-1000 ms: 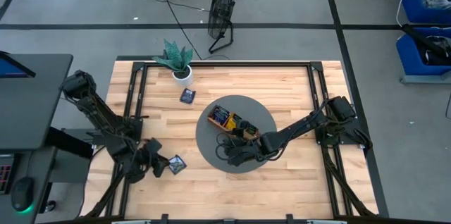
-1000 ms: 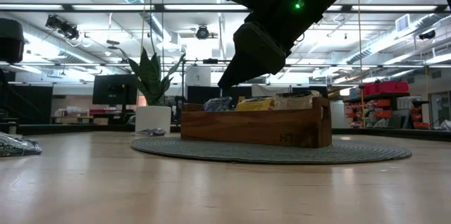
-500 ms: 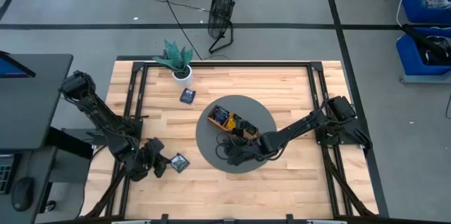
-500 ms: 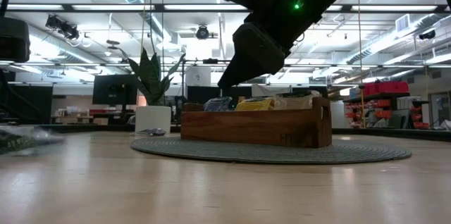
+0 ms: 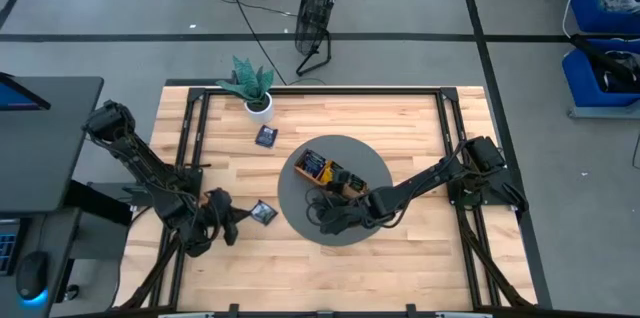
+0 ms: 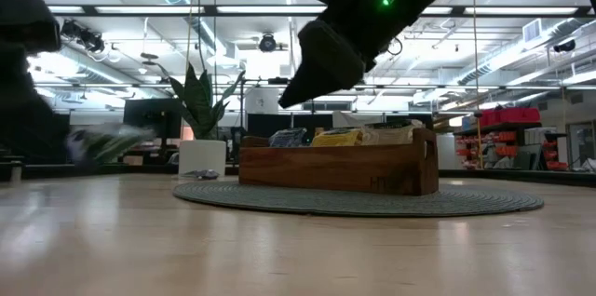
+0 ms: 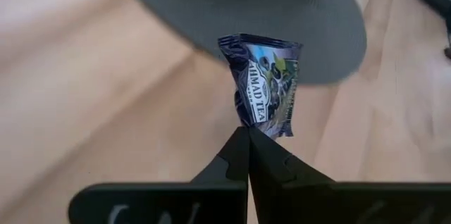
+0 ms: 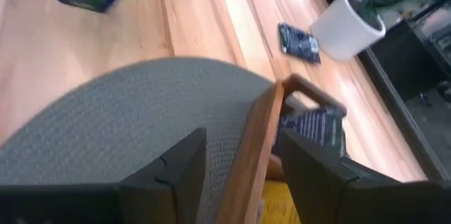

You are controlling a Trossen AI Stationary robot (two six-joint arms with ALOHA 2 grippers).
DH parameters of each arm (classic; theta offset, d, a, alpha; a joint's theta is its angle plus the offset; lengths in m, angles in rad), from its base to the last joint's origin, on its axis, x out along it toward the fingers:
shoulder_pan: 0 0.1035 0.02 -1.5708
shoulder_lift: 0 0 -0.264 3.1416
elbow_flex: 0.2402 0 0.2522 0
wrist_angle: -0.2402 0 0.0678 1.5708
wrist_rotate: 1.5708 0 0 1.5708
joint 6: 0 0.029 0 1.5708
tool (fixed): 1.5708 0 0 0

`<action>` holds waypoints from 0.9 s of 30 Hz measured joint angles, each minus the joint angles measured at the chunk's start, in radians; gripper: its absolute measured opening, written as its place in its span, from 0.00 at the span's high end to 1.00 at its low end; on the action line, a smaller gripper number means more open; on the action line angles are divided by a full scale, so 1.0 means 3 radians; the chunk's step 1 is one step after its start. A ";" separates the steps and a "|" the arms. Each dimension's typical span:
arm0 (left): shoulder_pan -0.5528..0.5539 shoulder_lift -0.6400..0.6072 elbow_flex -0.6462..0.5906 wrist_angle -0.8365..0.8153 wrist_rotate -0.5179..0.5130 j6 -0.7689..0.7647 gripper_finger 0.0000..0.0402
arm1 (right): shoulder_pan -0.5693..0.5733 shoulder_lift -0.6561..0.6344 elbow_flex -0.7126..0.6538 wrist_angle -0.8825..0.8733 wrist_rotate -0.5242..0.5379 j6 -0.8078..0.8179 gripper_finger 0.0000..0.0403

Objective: Pick & Place Tea
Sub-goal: Put the dark blue tea bag into the left section of the wooden organizer

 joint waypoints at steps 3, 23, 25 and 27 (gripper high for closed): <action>0.0000 0.0000 0.0000 0.0008 -0.0315 0.0183 1.00 | 0.0000 0.0000 0.0000 0.0186 -0.0012 -0.0136 0.53; 0.0046 -0.0001 0.0000 0.0940 -0.1723 0.2242 1.00 | -0.0324 0.0000 0.0000 0.1492 -0.1198 -0.0415 0.53; 0.0052 -0.0001 0.0000 0.1121 -0.1725 0.2464 1.00 | -0.0359 0.0000 0.0000 0.1566 -0.1270 -0.0415 0.53; 0.0065 -0.0001 0.0000 0.1316 -0.1725 0.2687 1.00 | -0.0385 0.0000 0.0000 0.1607 -0.1396 -0.0413 0.53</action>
